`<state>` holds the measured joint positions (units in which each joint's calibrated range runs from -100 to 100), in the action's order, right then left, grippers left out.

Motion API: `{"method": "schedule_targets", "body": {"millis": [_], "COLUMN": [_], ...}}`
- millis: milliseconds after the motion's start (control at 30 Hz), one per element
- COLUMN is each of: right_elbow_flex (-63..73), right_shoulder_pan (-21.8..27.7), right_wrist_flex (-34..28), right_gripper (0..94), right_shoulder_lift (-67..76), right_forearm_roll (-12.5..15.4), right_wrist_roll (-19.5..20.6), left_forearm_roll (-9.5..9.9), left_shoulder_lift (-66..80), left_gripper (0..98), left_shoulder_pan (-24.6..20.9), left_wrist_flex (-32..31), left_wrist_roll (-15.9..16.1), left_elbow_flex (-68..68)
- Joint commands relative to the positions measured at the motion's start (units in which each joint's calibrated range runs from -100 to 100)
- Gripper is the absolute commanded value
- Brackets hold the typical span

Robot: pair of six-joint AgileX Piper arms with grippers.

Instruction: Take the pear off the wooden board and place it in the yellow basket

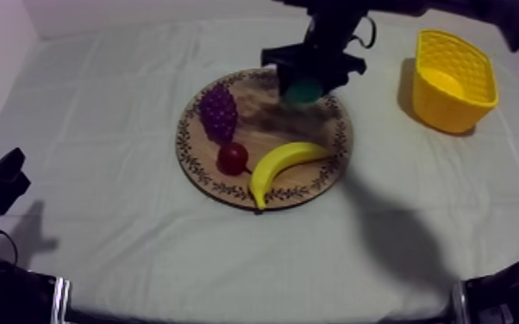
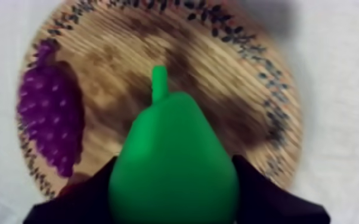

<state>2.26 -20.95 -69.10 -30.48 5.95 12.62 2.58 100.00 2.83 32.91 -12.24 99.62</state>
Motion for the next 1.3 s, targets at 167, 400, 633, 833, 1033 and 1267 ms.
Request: {"method": "schedule_targets", "body": {"millis": [167,400,633,833,1033,1267], "right_elbow_flex": [-2.2,-3.9,-10.5,-17.1,-20.0,-21.2], "right_shoulder_pan": [4.8,13.0,20.4,23.6,26.2,28.3], "right_wrist_flex": [-2.0,-2.3,2.3,7.1,9.9,10.1], "right_gripper": [35.5,36.1,35.8,36.6,42.6,72.5], "right_shoulder_lift": [18.3,26.1,27.0,24.4,20.9,21.4], "right_forearm_roll": [-1.9,-3.6,-5.2,-6.9,-7.4,-5.6], "right_wrist_roll": [0.2,-0.4,-1.8,-1.5,-1.8,-4.4], "left_forearm_roll": [-0.02,-0.02,-0.02,-0.02,-0.02,-0.02], "left_shoulder_lift": [0.0,0.0,0.0,0.0,0.0,0.0], "left_gripper": [0.1,0.1,0.1,0.1,0.1,0.1], "left_shoulder_pan": [0.0,0.0,0.0,0.0,0.0,0.0], "left_wrist_flex": [0.0,0.0,0.0,0.0,0.0,0.0], "left_wrist_roll": [0.0,0.0,0.0,0.0,0.0,0.0], "left_elbow_flex": [0.0,0.0,0.0,0.0,0.0,0.0]}}
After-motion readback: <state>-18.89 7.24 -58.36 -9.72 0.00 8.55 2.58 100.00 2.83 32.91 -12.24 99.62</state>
